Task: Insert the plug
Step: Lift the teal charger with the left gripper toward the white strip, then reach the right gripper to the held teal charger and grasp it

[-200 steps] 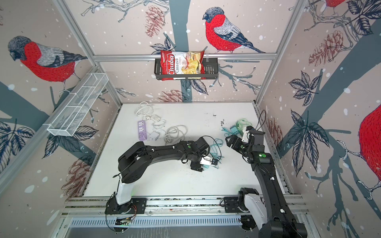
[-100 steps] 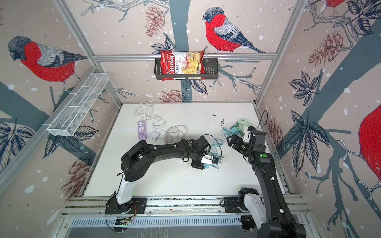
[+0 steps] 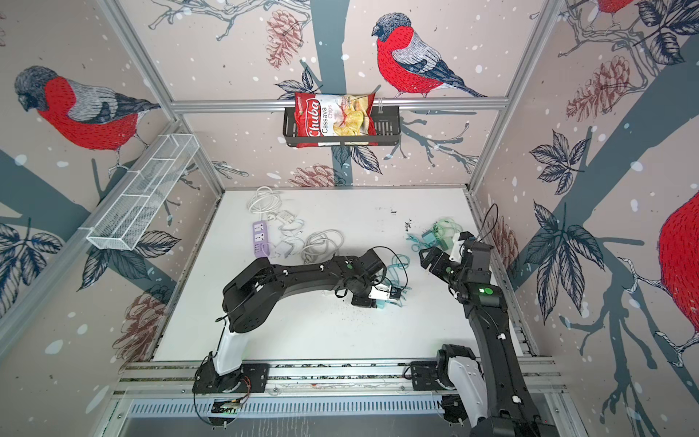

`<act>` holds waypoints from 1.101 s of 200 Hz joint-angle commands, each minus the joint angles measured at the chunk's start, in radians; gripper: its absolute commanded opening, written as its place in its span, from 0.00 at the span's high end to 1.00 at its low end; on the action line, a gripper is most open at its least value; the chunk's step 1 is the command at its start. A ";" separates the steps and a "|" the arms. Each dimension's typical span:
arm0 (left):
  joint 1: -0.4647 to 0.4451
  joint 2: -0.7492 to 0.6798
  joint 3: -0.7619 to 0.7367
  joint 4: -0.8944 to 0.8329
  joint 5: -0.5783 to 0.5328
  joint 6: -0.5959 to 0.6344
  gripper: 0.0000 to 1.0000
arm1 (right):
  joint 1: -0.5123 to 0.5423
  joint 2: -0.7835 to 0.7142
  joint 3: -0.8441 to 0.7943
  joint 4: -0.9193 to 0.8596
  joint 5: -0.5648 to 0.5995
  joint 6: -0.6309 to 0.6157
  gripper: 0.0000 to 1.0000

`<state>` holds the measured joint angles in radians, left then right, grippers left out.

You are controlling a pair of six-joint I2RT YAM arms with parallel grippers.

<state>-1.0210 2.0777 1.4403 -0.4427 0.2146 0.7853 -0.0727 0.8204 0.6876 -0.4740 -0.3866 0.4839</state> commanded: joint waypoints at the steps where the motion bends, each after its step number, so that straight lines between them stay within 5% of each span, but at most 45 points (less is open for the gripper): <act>1: 0.005 0.005 0.005 -0.003 -0.033 -0.014 0.64 | -0.003 -0.003 0.003 0.002 0.029 0.027 0.11; 95: 0.068 -0.200 -0.114 0.293 0.077 -0.124 0.69 | -0.041 -0.061 0.035 -0.039 0.116 0.059 0.10; 134: 0.079 -0.290 -0.215 0.517 -0.004 -0.211 0.69 | -0.062 -0.077 0.051 -0.036 0.024 0.070 0.13; 161: 0.079 -0.299 -0.257 0.686 -0.039 -0.285 0.69 | -0.058 -0.074 0.050 -0.046 -0.163 0.052 0.16; 220: 0.088 -0.240 -0.162 0.744 0.025 -0.375 0.69 | 0.045 -0.128 -0.064 0.141 -0.342 0.146 0.29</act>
<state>-0.9413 1.8351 1.2522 0.1986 0.1867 0.4706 -0.0696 0.6979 0.6518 -0.4675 -0.6285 0.5827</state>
